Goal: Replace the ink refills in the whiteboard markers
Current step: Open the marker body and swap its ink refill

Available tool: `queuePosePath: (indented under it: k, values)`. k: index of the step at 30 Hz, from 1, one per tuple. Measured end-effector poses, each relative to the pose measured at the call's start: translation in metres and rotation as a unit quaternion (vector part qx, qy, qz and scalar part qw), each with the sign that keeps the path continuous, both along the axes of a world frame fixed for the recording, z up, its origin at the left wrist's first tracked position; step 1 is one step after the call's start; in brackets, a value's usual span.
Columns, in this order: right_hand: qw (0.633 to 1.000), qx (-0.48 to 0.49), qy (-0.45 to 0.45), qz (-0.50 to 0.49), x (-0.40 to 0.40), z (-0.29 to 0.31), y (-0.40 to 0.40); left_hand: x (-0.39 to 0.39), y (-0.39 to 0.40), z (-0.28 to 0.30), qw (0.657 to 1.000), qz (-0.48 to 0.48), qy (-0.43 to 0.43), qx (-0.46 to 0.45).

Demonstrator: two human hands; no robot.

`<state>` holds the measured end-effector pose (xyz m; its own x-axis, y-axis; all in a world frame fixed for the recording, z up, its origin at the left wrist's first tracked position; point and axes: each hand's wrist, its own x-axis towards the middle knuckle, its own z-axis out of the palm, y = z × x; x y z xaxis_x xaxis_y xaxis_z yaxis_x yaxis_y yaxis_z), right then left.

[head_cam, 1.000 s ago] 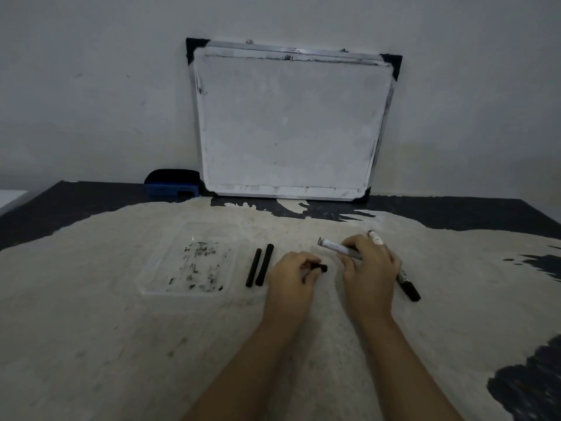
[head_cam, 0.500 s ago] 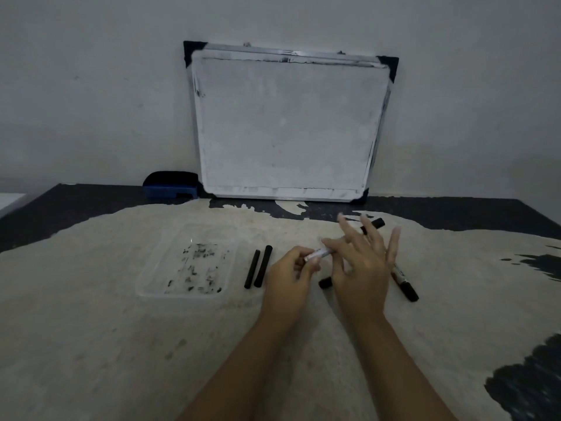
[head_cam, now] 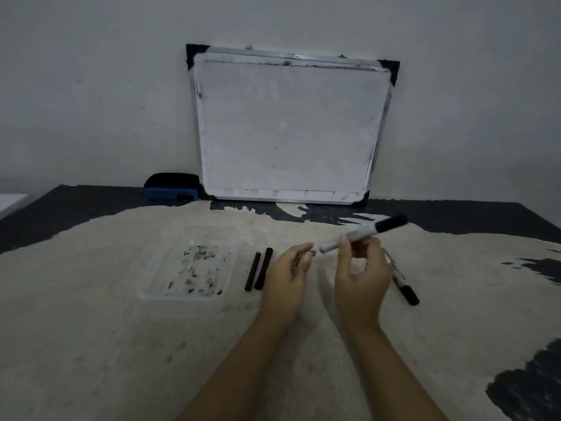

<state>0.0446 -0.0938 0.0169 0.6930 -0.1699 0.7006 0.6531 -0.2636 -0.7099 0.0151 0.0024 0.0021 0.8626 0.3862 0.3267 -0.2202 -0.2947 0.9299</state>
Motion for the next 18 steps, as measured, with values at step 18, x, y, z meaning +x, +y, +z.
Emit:
queuePosePath:
  k: [18]
  values:
    - [0.995, -0.073, 0.045, -0.057, 0.006, -0.009, -0.002, -0.001, 0.001, -0.001, 0.997, 0.062, 0.039, 0.034]
